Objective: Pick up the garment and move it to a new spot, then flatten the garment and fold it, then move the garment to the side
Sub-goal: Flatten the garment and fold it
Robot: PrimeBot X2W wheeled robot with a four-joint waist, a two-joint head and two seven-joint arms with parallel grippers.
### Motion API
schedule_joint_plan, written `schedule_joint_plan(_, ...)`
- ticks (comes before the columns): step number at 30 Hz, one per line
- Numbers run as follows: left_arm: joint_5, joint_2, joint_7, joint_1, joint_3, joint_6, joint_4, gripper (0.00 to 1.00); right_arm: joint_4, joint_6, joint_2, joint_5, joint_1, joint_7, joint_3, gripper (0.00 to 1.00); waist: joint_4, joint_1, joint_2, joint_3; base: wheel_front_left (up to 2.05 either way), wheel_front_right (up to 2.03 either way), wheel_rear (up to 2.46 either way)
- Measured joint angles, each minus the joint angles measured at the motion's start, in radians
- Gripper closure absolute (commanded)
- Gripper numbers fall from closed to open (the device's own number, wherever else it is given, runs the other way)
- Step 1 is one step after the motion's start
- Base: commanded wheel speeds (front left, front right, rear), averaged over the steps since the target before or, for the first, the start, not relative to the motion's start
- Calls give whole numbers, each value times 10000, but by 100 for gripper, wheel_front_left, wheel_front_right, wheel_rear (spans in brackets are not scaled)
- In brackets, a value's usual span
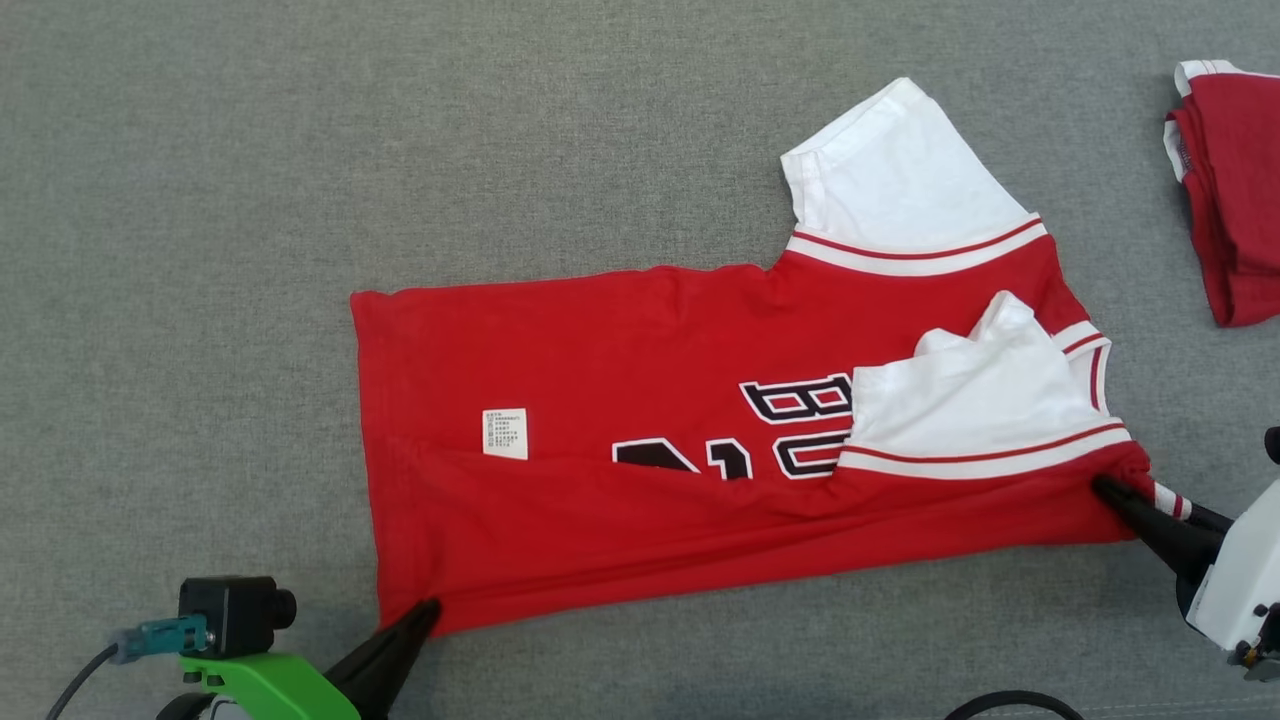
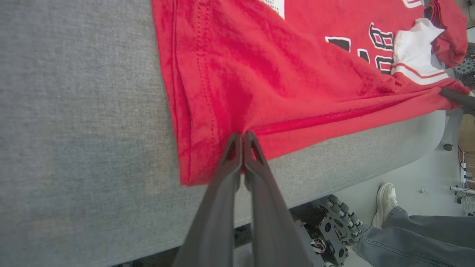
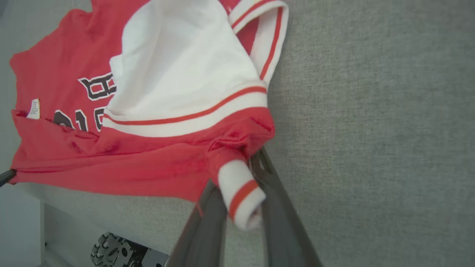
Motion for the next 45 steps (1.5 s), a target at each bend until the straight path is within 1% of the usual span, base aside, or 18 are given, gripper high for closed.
schedule_joint_plan(1,8,-67,-105,23,27,84,-4,40,-33,0,90,-119,2,-100,-46,0,10,0,0,12,0,0,0)
schedule_joint_plan(2,46,-123,-188,40,50,150,-27,0,-46,0,113,-251,13,-98,-73,0,20,0,0,15,0,0,0)
schedule_joint_plan(6,525,439,-207,211,276,502,-456,0,-675,-6,-297,-573,-26,203,-401,0,60,0,-1,10,0,0,0)
schedule_joint_plan(9,673,926,-134,47,771,686,-1104,0,-1432,-8,-550,-497,-785,525,-894,0,107,0,0,103,0,0,0)
schedule_joint_plan(13,763,1049,324,-1643,978,629,-1158,0,-1542,-6,-742,-988,-2707,943,-1151,0,238,0,-1,402,0,0,0)
schedule_joint_plan(17,1114,500,853,-3998,458,272,128,0,-460,-6,-539,-2052,-5193,1210,-642,0,406,0,1,943,0,0,0)
schedule_joint_plan(19,1243,17,1076,-4975,123,136,1014,0,320,-6,-290,-2527,-6361,1233,-278,0,530,2,3,1276,0,0,0)
schedule_joint_plan(23,1444,-803,1317,-6570,-500,-397,2637,0,1778,-10,230,-3243,-8074,1045,238,0,870,3,3,1914,0,0,0)
schedule_joint_plan(26,1371,-1409,1327,-7379,-803,-970,3703,0,2930,-8,439,-3513,-8812,953,823,0,1351,2,3,2367,0,0,0)
schedule_joint_plan(28,1365,-1580,1267,-7618,-895,-1172,3988,0,3317,-6,466,-3517,-8978,934,1047,0,1588,1,2,2539,0,0,0)
schedule_joint_plan(35,853,-1697,1294,-7902,-1035,-1638,4263,0,3760,-8,86,-3168,-9226,1032,1392,0,2143,0,-1,2905,0,0,0)
schedule_joint_plan(36,830,-1693,1296,-7931,-1041,-1676,4288,0,3770,-8,48,-3108,-9232,1080,1404,10,2166,0,-2,2935,0,0,0)
schedule_joint_plan(37,755,-1693,1313,-7954,-1058,-1685,4312,0,3774,-8,27,-3055,-9239,1104,1427,69,2168,0,-2,2956,0,0,0)
schedule_joint_plan(38,708,-1678,1358,-7990,-1085,-1718,4328,0,3776,-8,27,-2955,-9253,1120,1452,100,2154,0,-2,2963,0,0,0)
schedule_joint_plan(40,523,-1670,1392,-8002,-1072,-1753,4401,0,3777,-12,33,-2752,-9262,1198,1463,100,2092,0,-1,2955,0,0,0)
schedule_joint_plan(43,520,-1580,1415,-8070,-1135,-1768,4527,38,3728,-12,215,-2372,-9257,1271,1515,100,1972,0,-2,2915,0,0,0)
schedule_joint_plan(44,523,-1553,1388,-8077,-1141,-1774,4589,60,3705,-10,268,-2276,-9257,1269,1519,100,1925,0,-2,2898,0,0,0)
schedule_joint_plan(45,523,-1544,1369,-8087,-1141,-1776,4644,76,3672,-10,305,-2186,-9254,1267,1546,100,1878,0,-1,2879,0,0,0)
